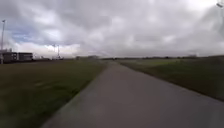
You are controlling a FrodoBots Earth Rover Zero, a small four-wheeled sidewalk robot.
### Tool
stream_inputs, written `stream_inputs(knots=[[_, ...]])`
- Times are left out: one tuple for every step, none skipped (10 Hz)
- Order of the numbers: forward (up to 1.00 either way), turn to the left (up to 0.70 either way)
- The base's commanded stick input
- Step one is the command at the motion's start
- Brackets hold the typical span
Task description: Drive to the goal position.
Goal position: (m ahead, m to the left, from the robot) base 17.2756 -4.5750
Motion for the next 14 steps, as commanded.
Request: stream_inputs(knots=[[1.00,0.00],[1.00,0.00],[1.00,0.00],[1.00,0.00],[1.00,0.00],[1.00,0.00],[1.00,0.00],[1.00,0.00],[1.00,0.00],[1.00,0.00],[1.00,0.00],[1.00,0.00],[1.00,0.00],[1.00,0.00]])
